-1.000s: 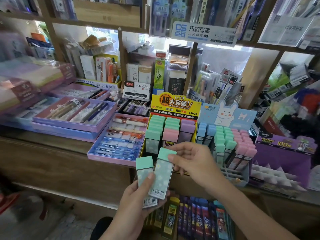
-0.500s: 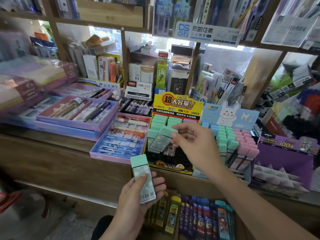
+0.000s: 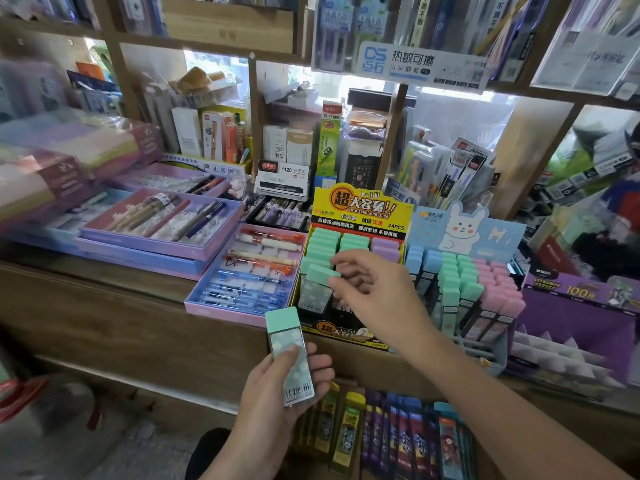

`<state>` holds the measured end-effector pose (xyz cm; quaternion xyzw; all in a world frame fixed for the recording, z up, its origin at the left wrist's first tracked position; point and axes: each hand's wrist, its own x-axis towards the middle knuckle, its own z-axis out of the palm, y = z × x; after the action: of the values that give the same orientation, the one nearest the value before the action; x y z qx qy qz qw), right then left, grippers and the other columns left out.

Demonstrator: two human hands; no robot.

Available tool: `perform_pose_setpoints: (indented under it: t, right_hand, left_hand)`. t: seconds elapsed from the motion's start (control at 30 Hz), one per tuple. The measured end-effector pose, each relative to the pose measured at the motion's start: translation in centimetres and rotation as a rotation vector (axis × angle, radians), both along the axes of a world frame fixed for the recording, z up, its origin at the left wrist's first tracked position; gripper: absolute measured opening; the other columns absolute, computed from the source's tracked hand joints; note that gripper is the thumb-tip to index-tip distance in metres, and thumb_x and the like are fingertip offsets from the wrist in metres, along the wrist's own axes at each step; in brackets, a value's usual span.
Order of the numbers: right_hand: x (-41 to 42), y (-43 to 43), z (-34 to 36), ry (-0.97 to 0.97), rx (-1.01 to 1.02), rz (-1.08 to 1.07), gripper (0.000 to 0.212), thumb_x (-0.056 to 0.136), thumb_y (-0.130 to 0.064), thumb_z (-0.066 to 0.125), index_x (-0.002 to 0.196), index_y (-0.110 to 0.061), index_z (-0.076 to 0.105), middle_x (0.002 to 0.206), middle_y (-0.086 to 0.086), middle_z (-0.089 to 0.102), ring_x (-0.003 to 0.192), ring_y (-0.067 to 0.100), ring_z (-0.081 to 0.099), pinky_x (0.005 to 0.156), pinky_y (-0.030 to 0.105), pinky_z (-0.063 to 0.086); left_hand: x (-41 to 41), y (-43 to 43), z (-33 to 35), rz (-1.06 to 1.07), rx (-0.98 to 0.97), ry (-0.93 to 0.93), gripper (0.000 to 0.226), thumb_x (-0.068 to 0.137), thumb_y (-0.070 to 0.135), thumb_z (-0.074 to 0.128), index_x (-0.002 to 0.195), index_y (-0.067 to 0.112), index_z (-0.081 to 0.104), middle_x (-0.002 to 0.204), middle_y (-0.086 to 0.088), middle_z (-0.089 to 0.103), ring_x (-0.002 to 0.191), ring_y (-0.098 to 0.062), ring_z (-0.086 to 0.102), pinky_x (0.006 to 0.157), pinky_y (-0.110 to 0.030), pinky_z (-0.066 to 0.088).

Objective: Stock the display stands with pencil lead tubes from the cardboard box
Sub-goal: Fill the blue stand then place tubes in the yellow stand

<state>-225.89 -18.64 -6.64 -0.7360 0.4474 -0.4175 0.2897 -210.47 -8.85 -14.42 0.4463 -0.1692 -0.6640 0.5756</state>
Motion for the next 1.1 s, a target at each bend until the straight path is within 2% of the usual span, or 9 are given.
perform_pose_setpoints:
  t: [0.1, 0.23, 0.33, 0.5, 0.63, 0.73, 0.87, 1.0, 1.1]
  right_hand:
    - [0.2, -0.2, 0.0, 0.052, -0.033, 0.014, 0.017, 0.096, -0.015, 0.071, 0.111, -0.021, 0.067, 0.093, -0.002, 0.065, 0.084, 0.018, 0.069, 0.08, 0.042, 0.06]
    - [0.8, -0.6, 0.0, 0.183, -0.153, 0.016, 0.014, 0.098, -0.015, 0.068, 0.112, -0.016, 0.072, 0.09, -0.019, 0.062, 0.082, -0.002, 0.062, 0.078, 0.025, 0.053]
    - [1.3, -0.7, 0.1, 0.305, -0.255, -0.011, 0.021, 0.1, -0.016, 0.065, 0.118, -0.011, 0.075, 0.101, -0.004, 0.061, 0.088, 0.008, 0.059, 0.081, 0.029, 0.052]
    - [1.3, -0.5, 0.2, 0.39, -0.257, -0.018, 0.029, 0.101, -0.016, 0.063, 0.129, -0.012, 0.071, 0.102, -0.001, 0.053, 0.088, 0.013, 0.057, 0.081, 0.033, 0.052]
    - [0.7, 0.0, 0.1, 0.325, -0.201, -0.003, 0.033, 0.1, -0.013, 0.064, 0.132, -0.015, 0.068, 0.097, -0.012, 0.051, 0.079, 0.001, 0.052, 0.079, 0.015, 0.042]
    - [-0.7, 1.4, -0.7, 0.182, -0.176, -0.031, 0.032, 0.093, -0.008, 0.071, 0.123, -0.02, 0.072, 0.09, -0.016, 0.057, 0.074, 0.008, 0.057, 0.07, 0.015, 0.045]
    - [-3.9, 4.1, -2.6, 0.051, 0.003, -0.077, 0.023, 0.09, -0.012, 0.077, 0.105, -0.029, 0.076, 0.08, -0.005, 0.067, 0.073, 0.015, 0.064, 0.067, 0.027, 0.055]
    - [-8.3, 6.9, -4.9, 0.107, 0.263, -0.077, 0.027, 0.089, -0.013, 0.077, 0.096, -0.039, 0.076, 0.086, -0.012, 0.074, 0.077, 0.007, 0.071, 0.068, 0.019, 0.055]
    - [-11.9, 8.5, -6.7, 0.195, 0.538, 0.015, 0.028, 0.089, -0.018, 0.078, 0.096, -0.045, 0.075, 0.089, -0.012, 0.075, 0.08, 0.004, 0.072, 0.071, 0.016, 0.054]
  left_hand:
    - [0.0, 0.0, -0.1, -0.003, -0.001, -0.006, 0.033, 0.098, 0.028, 0.059, 0.112, 0.002, 0.073, 0.104, -0.025, 0.077, 0.084, -0.031, 0.078, 0.063, -0.032, 0.063]
    - [0.0, 0.0, 0.1, 0.002, -0.002, -0.007, 0.032, 0.098, 0.027, 0.06, 0.112, 0.001, 0.073, 0.103, -0.025, 0.077, 0.082, -0.03, 0.078, 0.062, -0.032, 0.063]
    - [0.0, 0.0, 0.1, 0.001, 0.0, -0.011, 0.031, 0.101, 0.027, 0.058, 0.112, 0.001, 0.072, 0.103, -0.025, 0.077, 0.081, -0.029, 0.078, 0.063, -0.032, 0.063]
    - [-0.1, 0.0, 0.1, 0.004, 0.001, -0.009, 0.031, 0.101, 0.026, 0.058, 0.112, 0.001, 0.072, 0.103, -0.025, 0.077, 0.08, -0.029, 0.078, 0.062, -0.032, 0.064]
    - [-0.1, 0.1, 0.2, 0.003, -0.002, -0.024, 0.031, 0.1, 0.026, 0.058, 0.112, 0.001, 0.072, 0.102, -0.025, 0.077, 0.08, -0.029, 0.078, 0.062, -0.032, 0.064]
    - [0.0, 0.2, 0.3, 0.008, -0.013, -0.04, 0.03, 0.101, 0.026, 0.058, 0.114, 0.002, 0.071, 0.102, -0.025, 0.077, 0.08, -0.029, 0.078, 0.062, -0.032, 0.064]
    - [0.0, 0.3, 0.4, 0.015, -0.052, -0.076, 0.027, 0.104, 0.024, 0.054, 0.12, 0.005, 0.064, 0.102, -0.024, 0.078, 0.084, -0.032, 0.078, 0.063, -0.031, 0.064]
    - [0.0, 0.2, 0.4, 0.008, -0.103, -0.101, 0.027, 0.106, 0.021, 0.052, 0.128, 0.007, 0.059, 0.104, -0.024, 0.077, 0.095, -0.036, 0.077, 0.067, -0.031, 0.064]
    - [0.1, 0.0, 0.1, -0.005, -0.12, -0.128, 0.029, 0.103, 0.02, 0.057, 0.128, 0.007, 0.062, 0.107, -0.023, 0.077, 0.1, -0.035, 0.076, 0.071, -0.031, 0.064]
